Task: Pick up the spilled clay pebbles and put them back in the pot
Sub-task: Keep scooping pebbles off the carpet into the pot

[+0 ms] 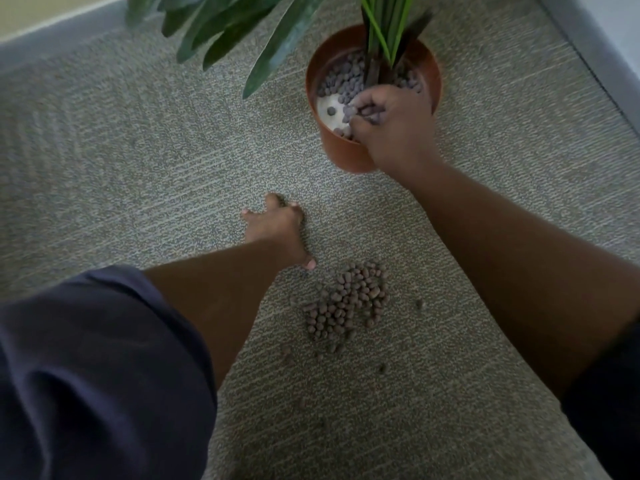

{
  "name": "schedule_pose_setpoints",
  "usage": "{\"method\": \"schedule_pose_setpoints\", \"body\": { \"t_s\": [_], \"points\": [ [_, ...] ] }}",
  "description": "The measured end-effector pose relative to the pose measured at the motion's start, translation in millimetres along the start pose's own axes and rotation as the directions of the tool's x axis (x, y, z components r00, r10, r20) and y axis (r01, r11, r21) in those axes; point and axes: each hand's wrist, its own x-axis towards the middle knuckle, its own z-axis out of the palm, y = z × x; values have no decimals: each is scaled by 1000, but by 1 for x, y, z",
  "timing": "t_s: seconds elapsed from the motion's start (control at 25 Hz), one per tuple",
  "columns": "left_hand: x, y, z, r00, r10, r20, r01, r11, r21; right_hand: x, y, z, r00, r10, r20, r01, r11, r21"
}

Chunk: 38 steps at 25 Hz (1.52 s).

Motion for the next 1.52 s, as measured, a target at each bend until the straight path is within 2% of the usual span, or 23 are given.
{"method": "schedule_pose_setpoints", "body": {
  "t_s": [0.2,0.36,0.44,0.48,0.52,0.56,0.6,0.68,0.76,0.8,0.92,1.04,1.28,1.36,1.44,1.52],
  "points": [
    [-1,0,-1,1000,-10,0,10,1000,4,1,2,1,997,-29,78,40,989,-145],
    [-3,0,-2,1000,-10,6,10,1000,-7,-3,1,3,997,-54,54,60,992,-110],
    [-4,1,-2,1000,-10,2,10,1000,-4,-18,2,5,974,-210,-79,197,969,-153],
    [-3,0,-1,1000,-7,1,7,1000,-3,-31,4,8,936,-317,-151,285,937,-203],
    [-3,0,-1,1000,-3,0,3,1000,0,-46,8,13,898,-405,-170,358,899,-250],
    [-3,0,-1,1000,-4,1,4,1000,3,-62,15,18,885,-451,-117,407,870,-277],
    [-3,0,-1,1000,-8,1,8,1000,5,-77,23,25,900,-435,2,419,866,-274],
    [-3,1,0,1000,-17,1,17,1000,1,-101,41,37,927,-226,299,305,917,-255],
    [-3,2,0,1000,-25,-2,25,1000,-7,-113,56,45,881,8,474,162,935,-315],
    [-3,2,0,1000,-26,-5,26,1000,-7,-114,61,48,860,58,508,141,928,-345],
    [-2,1,2,1000,-27,-11,27,1000,2,-112,59,55,837,71,542,179,902,-394],
    [-2,2,2,999,-41,-13,41,999,-8,-115,51,60,795,117,596,155,910,-384],
    [-3,4,-1,998,-58,14,58,998,-9,-130,38,65,752,76,655,185,929,-319],
    [-4,4,-2,999,-45,14,45,999,2,-133,34,66,735,39,677,243,917,-317],
    [-5,4,-2,999,-39,15,39,999,10,-139,29,69,705,-28,708,387,853,-351],
    [-5,6,-3,999,-43,15,43,999,19,-143,26,73,708,-55,704,442,812,-381]
  ]
}}
